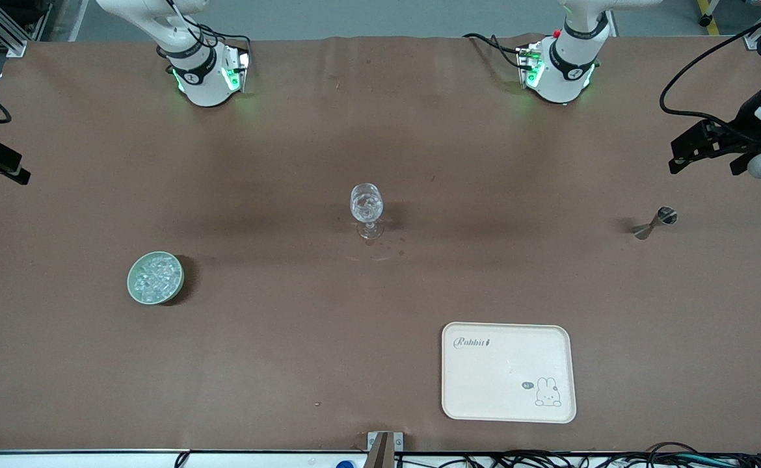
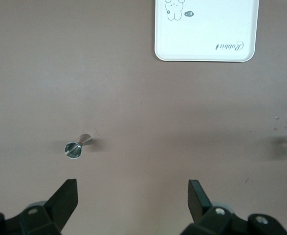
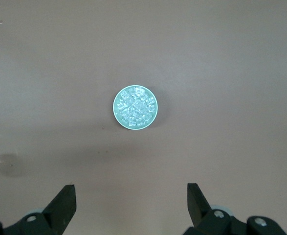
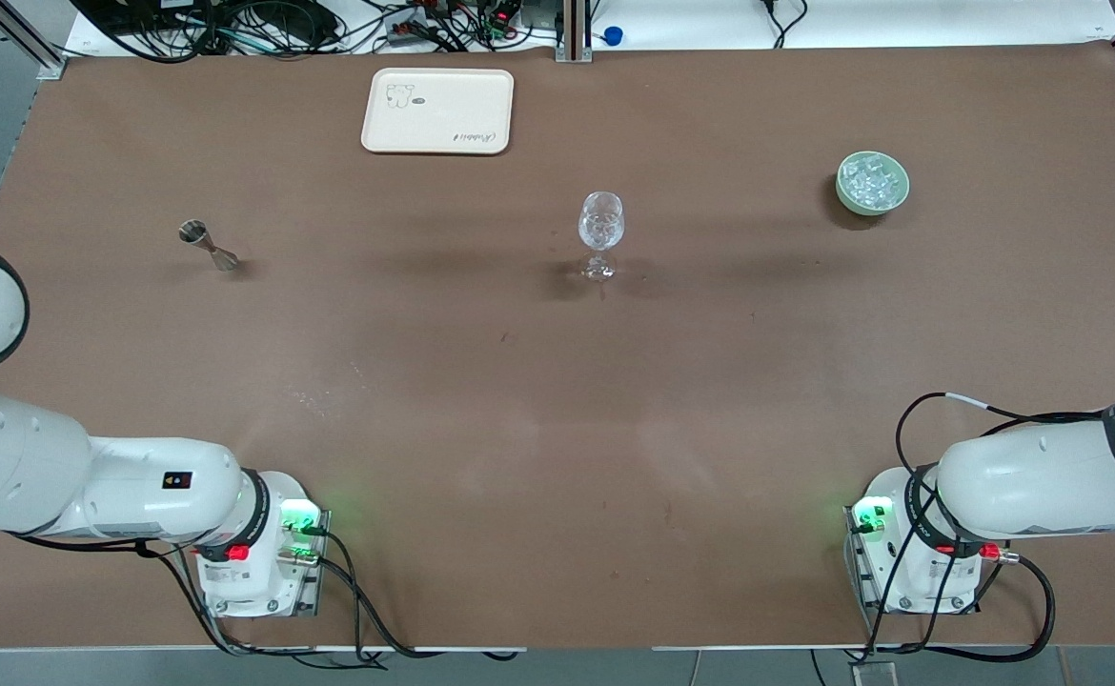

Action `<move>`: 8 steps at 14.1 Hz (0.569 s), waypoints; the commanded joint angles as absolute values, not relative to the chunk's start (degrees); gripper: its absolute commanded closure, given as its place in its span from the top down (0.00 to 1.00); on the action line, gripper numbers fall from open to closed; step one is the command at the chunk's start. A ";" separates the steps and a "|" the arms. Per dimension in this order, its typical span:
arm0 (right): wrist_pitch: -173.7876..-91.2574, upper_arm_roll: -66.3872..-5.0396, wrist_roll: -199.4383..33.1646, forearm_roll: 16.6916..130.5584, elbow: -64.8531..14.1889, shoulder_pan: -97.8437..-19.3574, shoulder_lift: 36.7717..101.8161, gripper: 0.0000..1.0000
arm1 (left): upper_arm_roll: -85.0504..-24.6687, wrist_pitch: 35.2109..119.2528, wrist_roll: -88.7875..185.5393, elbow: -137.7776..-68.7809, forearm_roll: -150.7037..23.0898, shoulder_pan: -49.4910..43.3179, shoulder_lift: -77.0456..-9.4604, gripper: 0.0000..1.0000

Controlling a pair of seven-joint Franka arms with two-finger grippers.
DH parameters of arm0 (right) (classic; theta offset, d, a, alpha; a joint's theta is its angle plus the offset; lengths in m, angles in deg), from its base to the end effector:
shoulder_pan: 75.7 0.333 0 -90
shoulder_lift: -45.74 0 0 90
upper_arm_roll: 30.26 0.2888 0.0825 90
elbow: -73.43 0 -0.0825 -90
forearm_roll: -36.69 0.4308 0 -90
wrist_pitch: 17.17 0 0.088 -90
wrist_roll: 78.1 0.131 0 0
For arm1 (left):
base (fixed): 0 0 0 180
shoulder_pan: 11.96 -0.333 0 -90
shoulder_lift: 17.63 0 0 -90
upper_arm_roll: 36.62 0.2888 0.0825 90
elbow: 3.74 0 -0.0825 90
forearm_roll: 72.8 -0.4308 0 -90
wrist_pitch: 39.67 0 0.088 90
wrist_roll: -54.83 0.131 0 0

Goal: Pour wine and add ice with both arms

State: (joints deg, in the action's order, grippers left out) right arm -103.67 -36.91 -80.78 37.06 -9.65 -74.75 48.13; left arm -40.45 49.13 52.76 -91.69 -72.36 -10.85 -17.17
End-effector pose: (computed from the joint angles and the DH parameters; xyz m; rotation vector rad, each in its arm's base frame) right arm 0.6049 -0.0581 0.6051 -3.1401 0.0818 -0.0288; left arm 0.5956 -0.0526 0.5948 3.1319 -0.0789 0.0350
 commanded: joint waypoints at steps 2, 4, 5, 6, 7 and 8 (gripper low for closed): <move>-103.65 -36.86 -81.53 37.04 -9.81 -75.35 47.41 1.00 | -40.58 48.84 52.01 -92.43 -72.18 -10.56 -16.14 0.99; -103.65 -36.86 -81.62 37.04 -9.89 -75.35 47.41 1.00 | -40.23 48.75 51.93 -92.42 -72.27 -10.64 -16.31 0.99; -103.65 -36.86 -81.53 37.13 -9.81 -75.35 47.50 1.00 | -39.96 48.58 51.40 -92.51 -72.27 -10.64 -16.31 0.99; -103.65 -36.86 -81.53 37.22 -9.89 -75.35 47.41 1.00 | -39.44 48.14 50.88 -92.60 -72.27 -10.99 -16.31 0.99; -103.65 -36.86 -81.53 37.22 -9.89 -75.35 47.50 1.00 | -37.43 47.61 50.00 -92.60 -72.18 -10.73 -16.31 0.98; -103.65 -36.86 -81.62 37.22 -9.89 -75.35 47.41 1.00 | -36.46 47.52 47.47 -92.60 -72.01 -10.82 -16.49 0.98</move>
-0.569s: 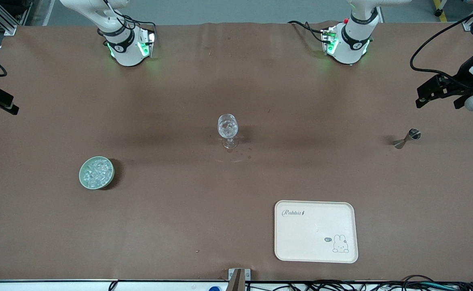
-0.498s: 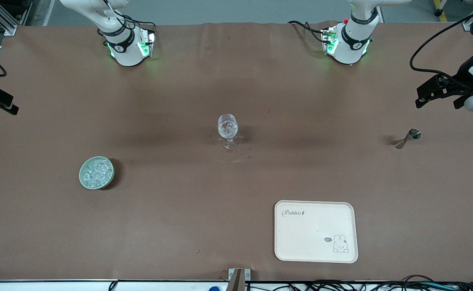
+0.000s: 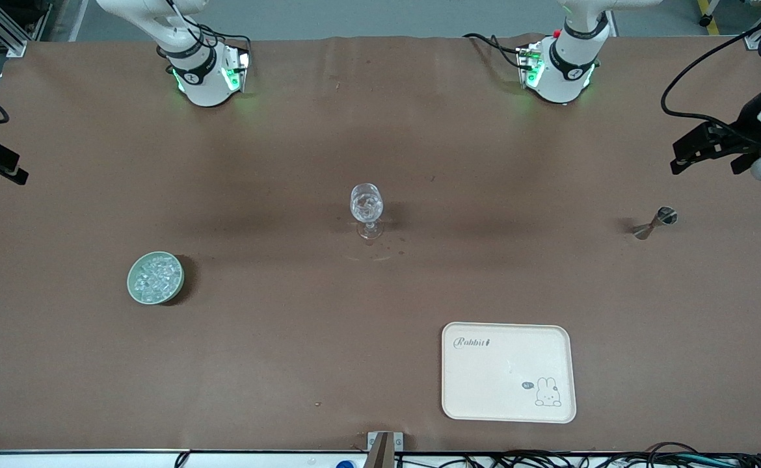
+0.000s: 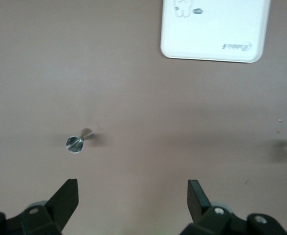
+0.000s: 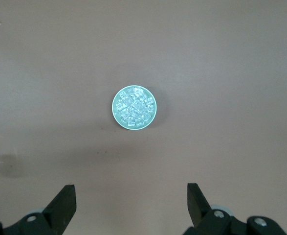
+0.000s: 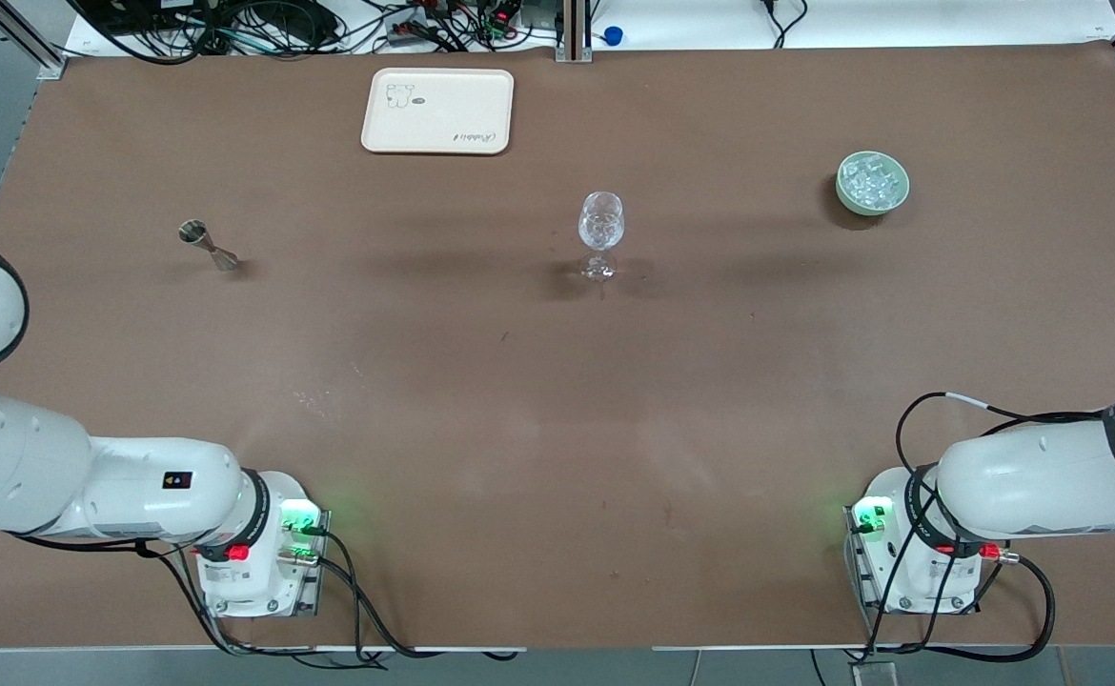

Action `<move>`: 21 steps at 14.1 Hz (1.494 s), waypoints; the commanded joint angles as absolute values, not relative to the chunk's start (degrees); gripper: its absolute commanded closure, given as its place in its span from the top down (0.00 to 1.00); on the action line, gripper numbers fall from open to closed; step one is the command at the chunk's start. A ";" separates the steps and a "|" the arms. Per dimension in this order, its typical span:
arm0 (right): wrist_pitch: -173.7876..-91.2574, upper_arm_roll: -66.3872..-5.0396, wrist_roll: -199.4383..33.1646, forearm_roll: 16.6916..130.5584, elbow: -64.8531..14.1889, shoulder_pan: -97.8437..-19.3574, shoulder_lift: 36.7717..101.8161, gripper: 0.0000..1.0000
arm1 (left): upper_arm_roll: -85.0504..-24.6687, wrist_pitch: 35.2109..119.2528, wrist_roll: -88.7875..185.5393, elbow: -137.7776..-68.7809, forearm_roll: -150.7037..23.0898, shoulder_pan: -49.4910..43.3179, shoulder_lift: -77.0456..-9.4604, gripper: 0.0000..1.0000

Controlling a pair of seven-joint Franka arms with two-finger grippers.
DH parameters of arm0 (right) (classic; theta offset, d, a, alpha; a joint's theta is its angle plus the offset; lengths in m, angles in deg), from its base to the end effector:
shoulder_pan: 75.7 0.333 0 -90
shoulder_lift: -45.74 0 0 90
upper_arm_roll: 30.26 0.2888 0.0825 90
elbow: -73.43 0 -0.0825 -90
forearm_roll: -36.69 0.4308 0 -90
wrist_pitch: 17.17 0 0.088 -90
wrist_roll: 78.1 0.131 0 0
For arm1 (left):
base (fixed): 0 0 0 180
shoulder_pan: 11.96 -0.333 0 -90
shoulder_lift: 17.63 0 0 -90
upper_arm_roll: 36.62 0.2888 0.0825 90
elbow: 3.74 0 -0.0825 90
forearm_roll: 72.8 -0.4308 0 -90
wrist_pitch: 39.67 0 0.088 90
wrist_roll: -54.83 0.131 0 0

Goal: Pour wine and add ice with both arms

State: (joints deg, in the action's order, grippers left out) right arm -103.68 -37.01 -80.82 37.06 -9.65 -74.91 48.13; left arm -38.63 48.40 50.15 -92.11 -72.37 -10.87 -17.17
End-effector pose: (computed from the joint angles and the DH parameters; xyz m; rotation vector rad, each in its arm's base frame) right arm 0.6046 -0.0608 0.6052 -3.1401 0.0879 -0.0291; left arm 0.5951 -0.0333 0.5899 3.1339 0.0428 0.0036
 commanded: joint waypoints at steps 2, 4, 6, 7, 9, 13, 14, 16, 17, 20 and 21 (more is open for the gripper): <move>-103.65 -36.86 -81.53 37.22 -9.89 -75.35 47.50 1.00 | -33.04 47.43 37.92 -91.90 -71.40 -10.65 -18.15 1.00; -103.56 -36.86 -81.53 37.22 -9.89 -75.35 47.50 1.00 | -28.47 47.43 26.04 -90.76 -70.78 -10.47 -19.82 1.00; -103.65 -36.86 -81.62 37.22 -9.89 -75.35 47.41 1.00 | -22.50 47.43 25.04 -90.75 -67.28 -10.47 -22.10 1.00; -103.65 -36.86 -81.62 37.22 -9.89 -75.35 47.50 1.00 | -19.69 47.43 24.77 -90.84 -65.00 -10.47 -23.42 1.00; -103.74 -36.86 -81.53 37.13 -9.89 -75.35 47.50 1.00 | -14.06 47.43 24.86 -90.75 -60.78 -10.47 -26.93 1.00; -103.91 -36.86 -81.53 37.48 -9.89 -75.35 47.59 1.00 | -1.24 47.52 25.12 -90.67 -49.55 -10.64 -36.59 1.00; -104.44 -36.86 -81.53 37.74 -9.89 -75.52 47.59 1.00 | 1.67 47.52 25.21 -90.67 -45.59 -10.64 -39.57 1.00; -105.49 -36.86 -81.53 37.83 -10.25 -75.52 47.67 1.00 | 5.64 47.43 25.30 -90.67 -37.59 -11.17 -45.38 1.00; -105.58 -36.86 -81.53 37.83 -10.33 -75.52 47.76 1.00 | 7.13 47.26 25.38 -90.67 -34.94 -11.17 -48.36 1.00; -105.67 -36.86 -81.53 37.83 -10.42 -75.35 47.94 1.00 | 7.94 47.26 31.07 -90.75 -28.44 -12.92 -55.67 1.00; -105.58 -36.77 -81.53 37.83 -10.51 -75.35 47.94 1.00 | 7.94 47.08 33.62 -91.19 -26.33 -13.36 -57.25 1.00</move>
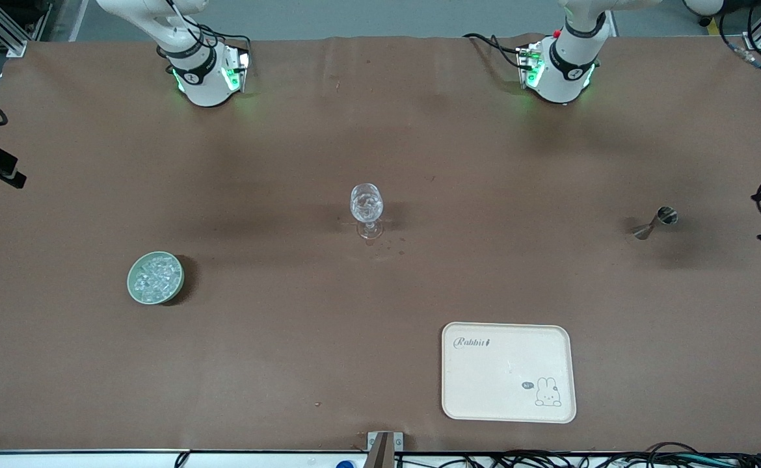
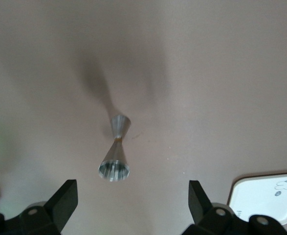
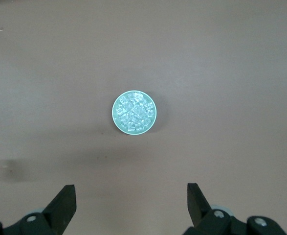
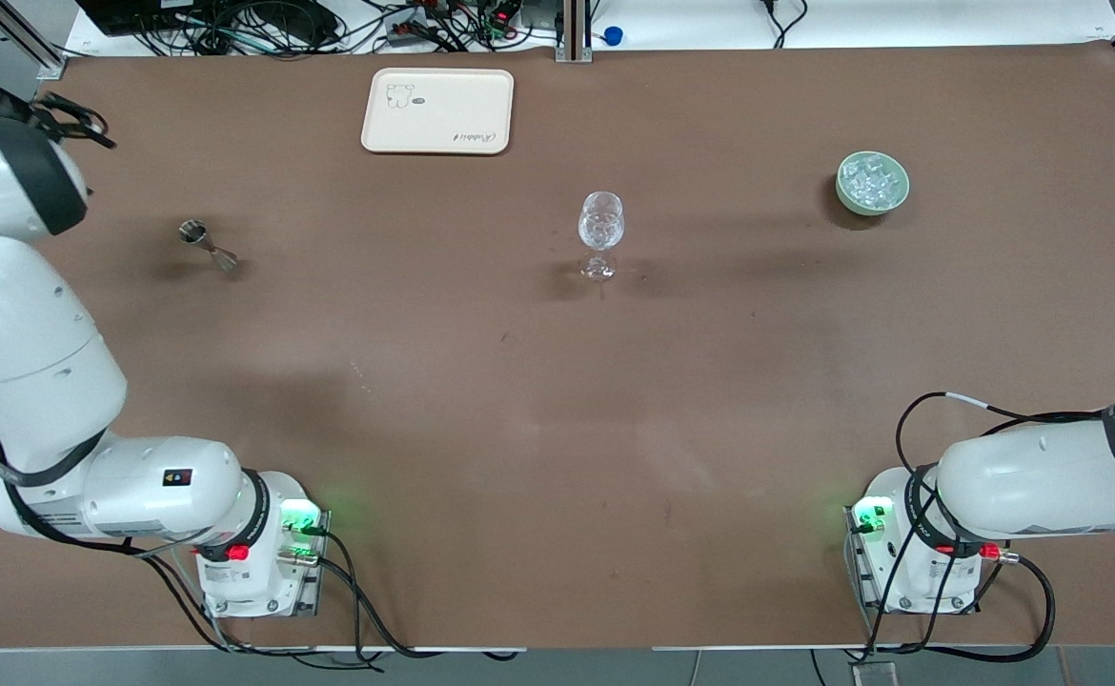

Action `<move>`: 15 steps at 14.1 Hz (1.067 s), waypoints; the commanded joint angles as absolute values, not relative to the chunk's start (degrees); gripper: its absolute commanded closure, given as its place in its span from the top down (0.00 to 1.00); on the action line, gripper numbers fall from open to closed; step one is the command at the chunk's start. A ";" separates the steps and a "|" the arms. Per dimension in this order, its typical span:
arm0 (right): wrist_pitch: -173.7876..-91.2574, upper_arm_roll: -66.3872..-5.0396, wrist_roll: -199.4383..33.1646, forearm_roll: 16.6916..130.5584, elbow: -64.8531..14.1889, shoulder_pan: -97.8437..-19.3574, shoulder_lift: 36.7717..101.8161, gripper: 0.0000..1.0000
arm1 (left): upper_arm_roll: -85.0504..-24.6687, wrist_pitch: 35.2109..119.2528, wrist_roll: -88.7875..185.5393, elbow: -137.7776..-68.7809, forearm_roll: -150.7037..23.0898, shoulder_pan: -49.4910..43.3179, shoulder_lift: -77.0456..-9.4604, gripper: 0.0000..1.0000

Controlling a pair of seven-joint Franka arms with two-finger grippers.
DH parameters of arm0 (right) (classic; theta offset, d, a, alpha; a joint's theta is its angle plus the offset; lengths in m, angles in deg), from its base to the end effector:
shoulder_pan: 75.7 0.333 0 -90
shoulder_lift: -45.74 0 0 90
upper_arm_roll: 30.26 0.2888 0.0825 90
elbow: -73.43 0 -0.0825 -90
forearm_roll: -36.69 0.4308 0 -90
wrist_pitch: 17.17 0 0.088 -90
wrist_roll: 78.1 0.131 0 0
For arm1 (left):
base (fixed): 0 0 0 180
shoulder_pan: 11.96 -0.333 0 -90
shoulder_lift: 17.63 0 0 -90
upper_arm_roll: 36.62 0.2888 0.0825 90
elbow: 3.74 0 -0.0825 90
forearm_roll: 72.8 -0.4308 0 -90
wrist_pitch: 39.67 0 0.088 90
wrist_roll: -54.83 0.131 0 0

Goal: Pour wine and add ice with both arms

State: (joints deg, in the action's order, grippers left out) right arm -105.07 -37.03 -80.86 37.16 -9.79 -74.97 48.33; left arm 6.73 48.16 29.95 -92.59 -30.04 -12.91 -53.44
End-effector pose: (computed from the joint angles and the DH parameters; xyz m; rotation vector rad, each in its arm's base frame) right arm 0.6086 -0.0618 0.6040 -3.1398 0.0888 -0.0580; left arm 0.5623 0.3526 0.2722 2.1101 1.7053 -0.5332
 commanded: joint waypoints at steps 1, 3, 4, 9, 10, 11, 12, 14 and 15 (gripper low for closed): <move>-105.67 -36.77 -81.53 37.75 -10.60 -75.35 48.03 1.00 | 7.94 46.38 34.08 -91.19 -25.09 -13.98 -58.58 1.00; -105.67 -36.77 -81.53 37.83 -10.86 -75.43 47.94 1.00 | 7.94 45.42 34.26 -91.37 -21.92 -14.33 -61.04 1.00; -105.58 -36.77 -81.53 37.83 -10.86 -75.35 47.94 1.00 | 7.94 44.11 35.22 -91.63 -20.95 -15.12 -61.92 1.00; -105.58 -36.77 -81.53 37.83 -11.56 -75.43 47.94 1.00 | 7.85 35.66 38.83 -93.56 -12.09 -17.15 -69.21 1.00; -105.58 -36.77 -81.53 37.83 -11.65 -75.44 47.94 1.00 | 7.76 35.22 38.83 -93.91 -10.67 -17.15 -70.09 1.00; -105.58 -36.77 -81.53 37.83 -11.74 -75.44 47.94 1.00 | 7.68 34.69 38.74 -94.09 -9.09 -17.23 -71.06 1.00; -105.58 -36.77 -81.53 37.83 -11.83 -75.44 47.94 1.00 | 7.68 33.30 38.57 -94.36 -7.16 -17.32 -72.11 1.00; -105.85 -36.77 -81.53 37.83 -12.88 -75.44 48.03 1.00 | 7.68 29.69 38.13 -94.53 -3.64 -18.55 -74.13 1.00; -107.24 -36.77 -81.62 37.83 -14.36 -75.26 48.03 1.00 | 7.59 29.24 38.21 -94.45 -3.37 -19.16 -74.75 1.00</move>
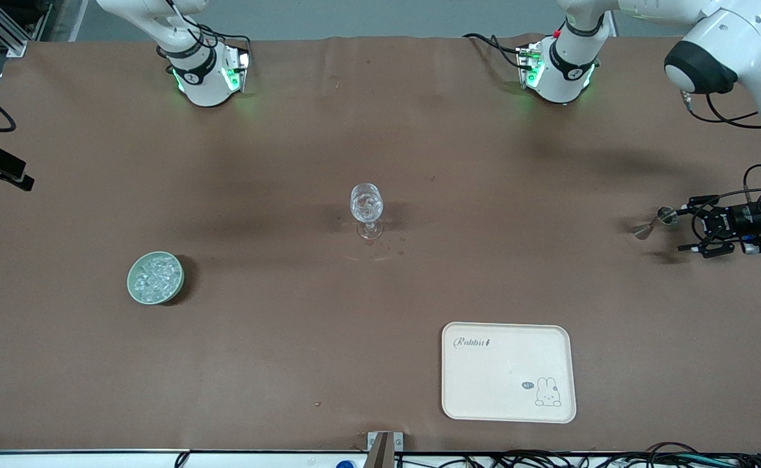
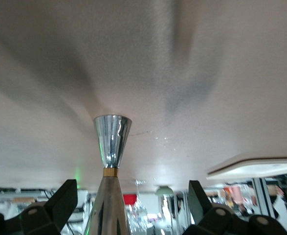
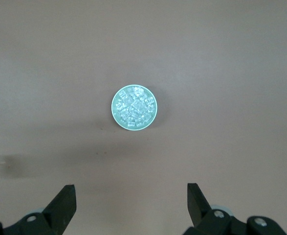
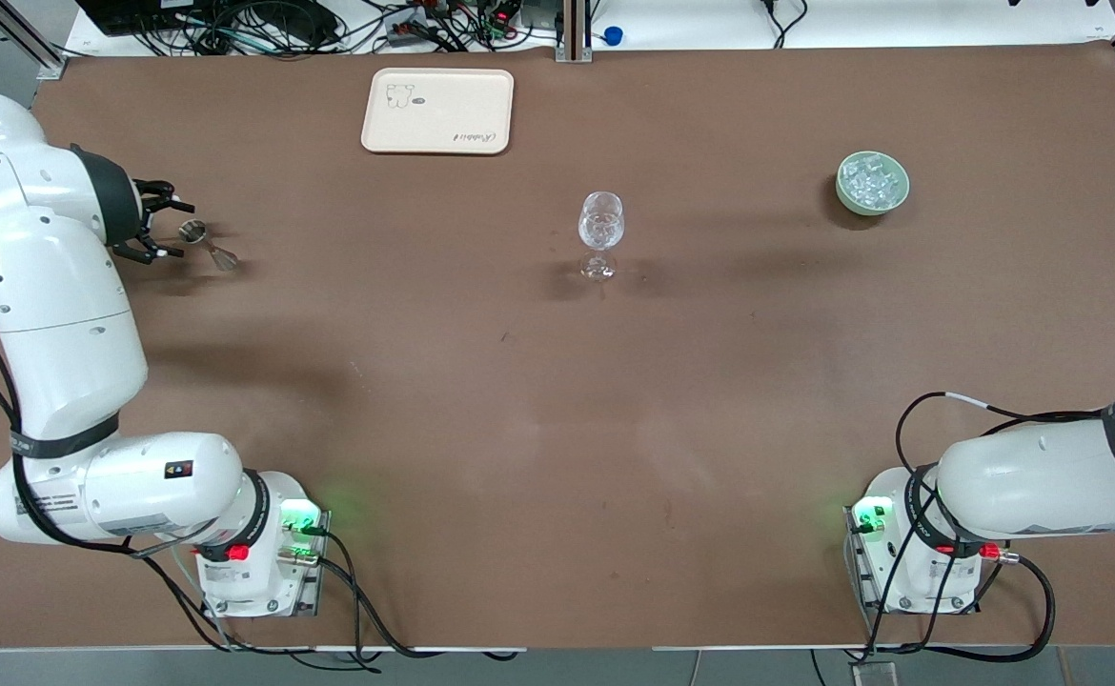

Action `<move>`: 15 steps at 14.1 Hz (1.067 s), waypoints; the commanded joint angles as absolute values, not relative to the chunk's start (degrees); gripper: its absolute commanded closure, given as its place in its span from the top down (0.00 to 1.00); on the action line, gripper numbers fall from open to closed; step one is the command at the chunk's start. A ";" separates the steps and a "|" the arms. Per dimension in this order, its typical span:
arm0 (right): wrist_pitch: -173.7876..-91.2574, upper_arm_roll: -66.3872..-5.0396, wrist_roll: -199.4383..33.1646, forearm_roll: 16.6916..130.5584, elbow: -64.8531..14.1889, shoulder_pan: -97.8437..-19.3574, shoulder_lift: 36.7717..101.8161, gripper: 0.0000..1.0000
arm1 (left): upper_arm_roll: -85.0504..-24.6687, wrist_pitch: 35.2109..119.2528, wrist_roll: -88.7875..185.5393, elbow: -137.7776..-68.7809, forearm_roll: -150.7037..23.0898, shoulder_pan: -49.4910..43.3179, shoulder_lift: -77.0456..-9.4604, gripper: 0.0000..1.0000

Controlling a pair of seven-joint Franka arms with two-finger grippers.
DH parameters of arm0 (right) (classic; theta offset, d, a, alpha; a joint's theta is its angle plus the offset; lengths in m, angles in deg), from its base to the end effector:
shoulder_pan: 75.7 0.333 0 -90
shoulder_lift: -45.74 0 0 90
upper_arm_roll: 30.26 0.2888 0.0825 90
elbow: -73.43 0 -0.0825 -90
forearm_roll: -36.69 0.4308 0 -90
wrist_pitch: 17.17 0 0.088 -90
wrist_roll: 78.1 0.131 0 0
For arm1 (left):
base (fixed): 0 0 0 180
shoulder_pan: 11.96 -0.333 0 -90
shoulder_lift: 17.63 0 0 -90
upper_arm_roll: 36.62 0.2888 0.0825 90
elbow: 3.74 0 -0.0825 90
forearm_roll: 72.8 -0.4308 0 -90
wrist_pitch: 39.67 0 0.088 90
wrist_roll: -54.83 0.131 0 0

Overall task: Pour wine and add ice with both arms
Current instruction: 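Grasp the metal jigger with the left gripper while the right gripper reaches the bowl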

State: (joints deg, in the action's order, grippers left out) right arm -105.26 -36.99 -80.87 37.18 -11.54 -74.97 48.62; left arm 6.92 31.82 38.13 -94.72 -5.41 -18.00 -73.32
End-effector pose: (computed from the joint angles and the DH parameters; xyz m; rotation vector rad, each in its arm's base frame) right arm 0.6097 -0.0613 0.5855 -3.1381 0.0877 -0.0074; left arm 0.5007 0.3354 0.0922 1.6221 1.5398 -0.8791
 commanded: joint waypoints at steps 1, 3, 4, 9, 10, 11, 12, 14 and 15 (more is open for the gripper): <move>-109.60 -36.59 -81.53 37.83 -16.55 -75.09 47.94 1.00 | 7.41 29.06 38.30 -94.62 -3.02 -19.25 -74.85 1.00; -113.91 -36.33 -81.53 37.83 -20.60 -74.73 48.03 1.00 | 7.32 28.80 38.39 -95.85 -3.01 -19.26 -74.85 1.00; -116.28 -36.24 -81.53 37.83 -23.05 -74.21 48.11 1.00 | 7.32 28.71 38.74 -96.46 -3.01 -19.26 -74.94 1.00; -134.37 -35.71 -81.44 37.92 -37.90 -72.45 50.30 1.00 | 5.84 27.39 38.74 -97.87 -2.58 -19.34 -74.94 0.99; -137.02 -35.71 -81.36 37.92 -39.24 -72.45 51.79 1.00 | 5.66 27.39 38.74 -98.66 -1.79 -19.26 -74.94 0.99; -139.22 -35.71 -81.36 37.92 -40.03 -72.45 53.81 1.00 | 5.65 27.39 38.74 -99.01 -1.61 -19.26 -74.94 0.97; -141.25 -35.71 -81.36 37.92 -40.48 -72.45 55.74 0.97 | 5.57 27.39 38.83 -99.10 -1.52 -19.26 -74.94 0.93; -145.11 -35.71 -81.18 37.92 -41.18 -72.36 59.35 0.93 | 5.39 27.39 38.74 -99.10 -1.52 -19.26 -74.94 0.84; -146.96 -35.71 -81.18 37.92 -41.18 -72.36 61.10 0.91 | 5.22 27.39 38.57 -99.10 -1.43 -19.26 -74.94 0.78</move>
State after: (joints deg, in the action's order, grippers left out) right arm -143.98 -35.79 -80.99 37.52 -40.78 -72.33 58.61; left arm 5.14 28.05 38.17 -98.62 -2.61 -19.36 -75.00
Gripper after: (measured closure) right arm 0.035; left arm 0.097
